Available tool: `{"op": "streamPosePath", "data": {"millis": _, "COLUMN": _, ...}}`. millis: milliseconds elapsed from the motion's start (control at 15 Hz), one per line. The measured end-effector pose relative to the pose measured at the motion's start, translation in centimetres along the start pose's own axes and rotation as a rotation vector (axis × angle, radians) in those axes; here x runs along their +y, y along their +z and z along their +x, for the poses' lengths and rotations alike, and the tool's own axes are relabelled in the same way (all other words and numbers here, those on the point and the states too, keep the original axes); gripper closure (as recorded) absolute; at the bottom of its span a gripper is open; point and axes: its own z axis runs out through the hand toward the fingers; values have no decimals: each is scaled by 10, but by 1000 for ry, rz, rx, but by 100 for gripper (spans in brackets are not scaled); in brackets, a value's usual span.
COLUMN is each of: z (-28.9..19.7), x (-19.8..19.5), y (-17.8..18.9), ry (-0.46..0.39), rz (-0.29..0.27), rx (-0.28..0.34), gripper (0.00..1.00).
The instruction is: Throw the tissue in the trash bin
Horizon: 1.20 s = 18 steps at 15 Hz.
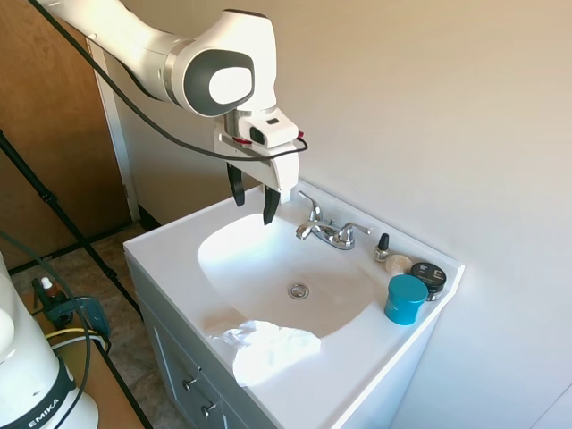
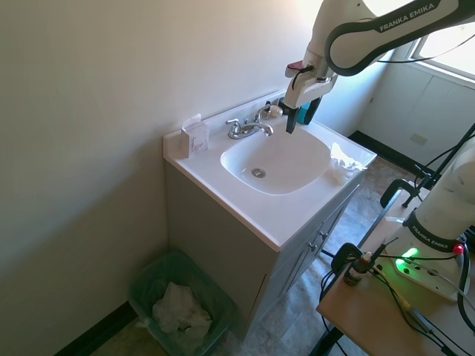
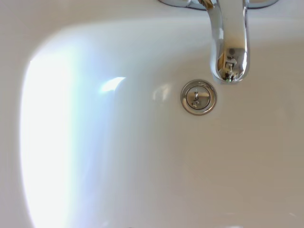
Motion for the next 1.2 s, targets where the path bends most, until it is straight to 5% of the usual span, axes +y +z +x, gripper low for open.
{"op": "streamPosePath", "data": {"millis": 467, "z": 57, "x": 58, "y": 3, "ry": 75, "rz": -22, "rx": -3, "gripper": 0}}
{"op": "streamPosePath", "data": {"millis": 1200, "z": 91, "x": 146, "y": 74, "ry": 99, "rz": -152, "rx": -110, "gripper": 0}}
